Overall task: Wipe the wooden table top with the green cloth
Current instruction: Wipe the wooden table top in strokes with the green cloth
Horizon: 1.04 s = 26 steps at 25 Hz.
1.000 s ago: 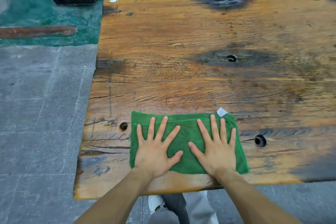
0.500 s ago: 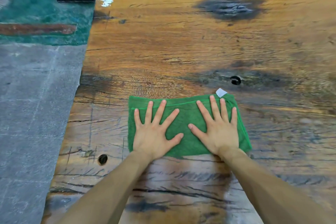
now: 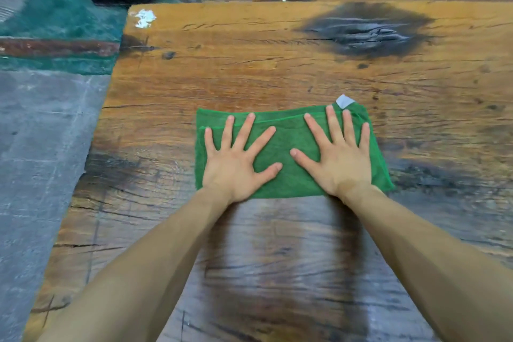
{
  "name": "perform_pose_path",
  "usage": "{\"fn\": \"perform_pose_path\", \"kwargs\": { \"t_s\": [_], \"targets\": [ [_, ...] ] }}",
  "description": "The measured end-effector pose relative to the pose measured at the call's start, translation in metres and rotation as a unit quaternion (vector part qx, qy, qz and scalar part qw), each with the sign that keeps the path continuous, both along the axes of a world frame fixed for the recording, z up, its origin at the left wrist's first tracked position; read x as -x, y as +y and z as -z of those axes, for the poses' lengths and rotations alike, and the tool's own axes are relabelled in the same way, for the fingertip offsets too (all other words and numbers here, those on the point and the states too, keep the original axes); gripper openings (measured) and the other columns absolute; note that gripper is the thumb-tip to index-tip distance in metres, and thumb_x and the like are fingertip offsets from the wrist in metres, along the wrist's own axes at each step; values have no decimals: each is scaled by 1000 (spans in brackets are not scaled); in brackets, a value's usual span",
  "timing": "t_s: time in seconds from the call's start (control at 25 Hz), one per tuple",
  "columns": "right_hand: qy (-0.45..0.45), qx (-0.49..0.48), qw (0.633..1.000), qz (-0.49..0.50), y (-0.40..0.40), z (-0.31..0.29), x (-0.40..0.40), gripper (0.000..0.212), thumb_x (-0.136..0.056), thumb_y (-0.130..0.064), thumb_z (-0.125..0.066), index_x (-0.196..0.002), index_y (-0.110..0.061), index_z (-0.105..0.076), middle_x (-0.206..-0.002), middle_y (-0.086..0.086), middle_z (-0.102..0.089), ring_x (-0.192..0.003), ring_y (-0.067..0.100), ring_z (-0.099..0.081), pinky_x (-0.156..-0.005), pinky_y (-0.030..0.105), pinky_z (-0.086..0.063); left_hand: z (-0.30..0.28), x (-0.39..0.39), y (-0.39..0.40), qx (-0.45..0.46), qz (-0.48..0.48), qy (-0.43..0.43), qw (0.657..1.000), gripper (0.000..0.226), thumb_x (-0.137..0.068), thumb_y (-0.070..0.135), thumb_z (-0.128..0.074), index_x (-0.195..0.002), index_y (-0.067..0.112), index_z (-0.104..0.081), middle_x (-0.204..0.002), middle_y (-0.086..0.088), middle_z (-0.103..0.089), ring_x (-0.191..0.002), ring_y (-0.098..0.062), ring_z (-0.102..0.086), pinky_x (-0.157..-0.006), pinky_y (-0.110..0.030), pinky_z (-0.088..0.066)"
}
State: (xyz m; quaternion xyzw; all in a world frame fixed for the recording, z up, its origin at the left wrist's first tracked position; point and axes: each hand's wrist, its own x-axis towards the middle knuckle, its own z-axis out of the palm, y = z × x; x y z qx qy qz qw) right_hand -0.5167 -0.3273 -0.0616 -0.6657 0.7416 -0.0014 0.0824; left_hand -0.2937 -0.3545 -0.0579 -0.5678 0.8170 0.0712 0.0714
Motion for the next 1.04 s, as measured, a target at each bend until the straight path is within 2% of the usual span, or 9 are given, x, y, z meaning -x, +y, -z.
{"fn": "perform_pose_path", "kwargs": {
  "t_s": [0.52, 0.88, 1.04],
  "targets": [
    [6, 8, 1000, 2, -170, 0, 55, 82, -84, -86, -12, -155, -49, 2, -167, -2, 12, -153, 27, 15, -119, 60, 9, 1, 57, -176, 29, -3, 20, 999, 78, -79, 89, -6, -150, 61, 6, -169, 12, 12, -155, -28, 11, -117, -69, 4],
    [7, 15, 1000, -13, -244, -4, 65, 83, -84, -85, -10, -156, -46, 1, -168, -5, 10, -153, 29, 15, -119, 61, 8, -6, 69, -243, 36, -24, 23, 999, 73, -85, 87, -15, -151, 60, 0, -169, 12, 8, -155, -25, 9, -118, -68, 4],
    [10, 14, 1000, -20, -256, -5, 66, 83, -84, -86, -9, -156, -46, 0, -168, -5, 10, -153, 30, 14, -119, 61, 7, -4, 73, -243, 32, -50, 26, 998, 74, -85, 86, -14, -152, 59, 1, -169, 13, 9, -155, -26, 10, -117, -68, 5]
  ]
}}
